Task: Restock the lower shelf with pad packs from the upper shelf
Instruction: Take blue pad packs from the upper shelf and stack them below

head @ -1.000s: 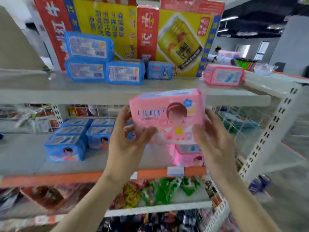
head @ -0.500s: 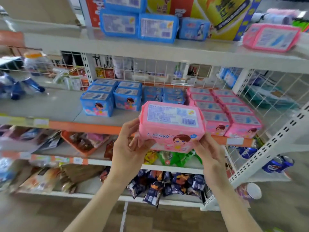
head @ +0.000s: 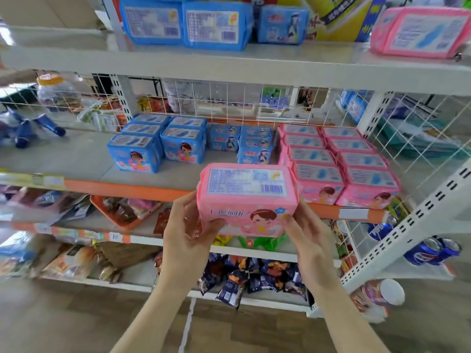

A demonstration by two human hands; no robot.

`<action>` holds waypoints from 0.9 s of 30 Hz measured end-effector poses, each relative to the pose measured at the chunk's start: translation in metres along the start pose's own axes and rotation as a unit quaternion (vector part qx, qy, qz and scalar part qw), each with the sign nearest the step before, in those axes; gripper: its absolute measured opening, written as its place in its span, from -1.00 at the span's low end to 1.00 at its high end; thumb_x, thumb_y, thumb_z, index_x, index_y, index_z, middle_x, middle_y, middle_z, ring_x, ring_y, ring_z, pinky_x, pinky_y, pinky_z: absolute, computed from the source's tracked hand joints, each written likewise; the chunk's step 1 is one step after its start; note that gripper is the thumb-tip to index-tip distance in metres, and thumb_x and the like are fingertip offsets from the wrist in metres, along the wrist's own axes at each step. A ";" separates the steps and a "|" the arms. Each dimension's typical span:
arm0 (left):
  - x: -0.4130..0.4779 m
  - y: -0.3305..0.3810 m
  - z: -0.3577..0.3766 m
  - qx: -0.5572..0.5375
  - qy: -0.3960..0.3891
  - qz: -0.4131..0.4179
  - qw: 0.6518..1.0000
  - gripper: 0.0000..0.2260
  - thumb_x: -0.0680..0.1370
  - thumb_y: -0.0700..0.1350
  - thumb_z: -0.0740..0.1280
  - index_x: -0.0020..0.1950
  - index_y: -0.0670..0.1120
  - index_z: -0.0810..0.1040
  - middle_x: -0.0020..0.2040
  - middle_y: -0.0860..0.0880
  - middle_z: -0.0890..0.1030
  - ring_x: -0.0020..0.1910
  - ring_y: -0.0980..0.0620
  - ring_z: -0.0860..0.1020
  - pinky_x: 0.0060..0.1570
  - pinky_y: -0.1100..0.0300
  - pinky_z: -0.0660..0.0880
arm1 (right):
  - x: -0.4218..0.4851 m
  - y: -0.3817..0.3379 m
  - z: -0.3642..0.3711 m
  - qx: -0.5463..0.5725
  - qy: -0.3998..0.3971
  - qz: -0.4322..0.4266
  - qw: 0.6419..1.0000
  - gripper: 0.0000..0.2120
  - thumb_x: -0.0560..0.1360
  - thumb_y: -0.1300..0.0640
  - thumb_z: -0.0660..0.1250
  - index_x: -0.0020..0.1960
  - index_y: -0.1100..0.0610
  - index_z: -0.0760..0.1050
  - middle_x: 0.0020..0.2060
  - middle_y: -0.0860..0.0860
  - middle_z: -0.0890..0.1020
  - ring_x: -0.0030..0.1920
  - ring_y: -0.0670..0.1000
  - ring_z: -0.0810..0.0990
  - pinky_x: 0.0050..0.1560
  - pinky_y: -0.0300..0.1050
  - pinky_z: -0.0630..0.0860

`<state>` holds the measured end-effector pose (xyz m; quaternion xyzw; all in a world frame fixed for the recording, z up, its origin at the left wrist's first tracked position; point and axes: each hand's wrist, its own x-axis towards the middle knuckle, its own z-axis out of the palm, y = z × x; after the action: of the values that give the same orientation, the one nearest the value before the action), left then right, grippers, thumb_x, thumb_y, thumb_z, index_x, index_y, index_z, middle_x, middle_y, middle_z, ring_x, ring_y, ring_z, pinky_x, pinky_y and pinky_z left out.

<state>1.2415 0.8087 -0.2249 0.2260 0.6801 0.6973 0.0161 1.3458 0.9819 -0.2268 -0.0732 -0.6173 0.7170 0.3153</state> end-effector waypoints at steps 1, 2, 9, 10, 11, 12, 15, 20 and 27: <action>0.001 0.002 0.006 0.001 0.001 0.000 1.000 -0.54 0.40 -0.18 0.49 0.23 0.08 0.44 0.09 0.01 0.68 0.12 -0.03 0.64 0.09 0.08 0.58 | 0.003 -0.003 -0.005 -0.008 -0.004 0.000 1.000 -0.56 0.60 0.32 0.27 0.47 0.16 0.38 0.29 0.00 0.61 0.33 -0.01 0.55 0.22 -0.26 0.50; 0.003 0.005 0.012 0.001 0.004 0.001 1.000 -0.54 0.40 -0.18 0.49 0.23 0.08 0.44 0.09 -0.01 0.68 0.12 -0.04 0.64 0.10 0.05 0.58 | 0.006 -0.006 -0.011 -0.014 -0.010 -0.002 1.000 -0.58 0.61 0.32 0.25 0.46 0.16 0.39 0.27 -0.01 0.62 0.31 -0.02 0.57 0.20 -0.26 0.51; 0.012 0.021 0.053 0.013 0.016 -0.007 1.000 -0.56 0.45 -0.37 0.48 0.17 0.00 0.44 0.00 -0.06 0.70 0.02 -0.07 0.66 0.09 -0.06 0.62 | 0.034 -0.021 -0.040 -0.049 -0.013 -0.039 0.998 -0.57 0.59 0.06 0.29 0.42 0.16 0.45 -0.08 -0.16 0.69 0.05 -0.09 0.64 0.12 -0.21 0.55; 0.013 0.023 0.058 0.014 0.021 -0.010 1.000 -0.57 0.45 -0.35 0.49 0.17 -0.01 0.44 0.01 -0.06 0.70 0.03 -0.06 0.66 0.09 -0.07 0.62 | 0.038 -0.022 -0.044 -0.050 -0.011 -0.042 0.998 -0.56 0.58 0.03 0.27 0.42 0.14 0.45 -0.18 -0.16 0.67 -0.02 -0.08 0.64 0.09 -0.19 0.56; 0.014 0.026 0.063 0.013 0.027 -0.011 0.999 -0.58 0.45 -0.32 0.50 0.18 -0.01 0.45 0.02 -0.05 0.70 0.03 -0.05 0.67 0.10 -0.07 0.61 | 0.041 -0.025 -0.048 -0.049 -0.010 -0.041 0.998 -0.56 0.58 0.01 0.26 0.42 0.12 0.45 -0.19 -0.10 0.68 -0.03 -0.03 0.65 0.08 -0.14 0.58; 0.015 0.028 0.068 0.012 0.033 -0.012 0.999 -0.59 0.45 -0.30 0.50 0.19 -0.02 0.45 0.03 -0.04 0.70 0.04 -0.04 0.67 0.11 -0.07 0.61 | 0.045 -0.027 -0.052 -0.047 -0.010 -0.037 0.998 -0.57 0.59 0.01 0.26 0.42 0.11 0.45 -0.10 -0.03 0.70 0.02 0.02 0.67 0.11 -0.06 0.60; 0.016 0.031 0.080 0.014 0.034 -0.021 0.999 -0.59 0.45 -0.26 0.51 0.21 -0.05 0.45 0.05 -0.03 0.70 0.06 -0.01 0.66 0.09 -0.03 0.62 | 0.051 -0.031 -0.061 -0.047 -0.015 -0.028 0.998 -0.58 0.59 0.02 0.25 0.42 0.11 0.44 0.12 -0.05 0.69 0.16 -0.01 0.65 0.13 -0.04 0.61; 0.022 0.035 0.085 0.005 0.024 -0.024 0.999 -0.61 0.42 -0.17 0.51 0.15 0.05 0.46 0.05 0.01 0.71 0.02 0.00 0.68 -0.09 -0.01 0.62 | 0.056 -0.030 -0.064 -0.063 0.003 -0.037 0.997 -0.55 0.60 0.00 0.24 0.45 0.13 0.42 -0.04 -0.15 0.70 0.05 -0.13 0.66 -0.03 -0.23 0.59; 0.043 0.041 0.067 0.013 -0.011 -0.006 1.000 -0.61 0.38 -0.05 0.50 0.14 0.09 0.46 0.03 0.04 0.70 0.01 0.05 0.67 -0.02 0.09 0.63 | 0.063 -0.033 -0.043 -0.111 0.025 -0.051 0.992 -0.67 0.63 0.03 0.20 0.34 0.11 0.50 -0.28 -0.23 0.64 -0.17 -0.16 0.62 -0.07 -0.23 0.58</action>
<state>1.2370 0.8831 -0.1751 0.2295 0.6901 0.6859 0.0248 1.3292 1.0532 -0.1882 -0.0942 -0.6880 0.6250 0.3566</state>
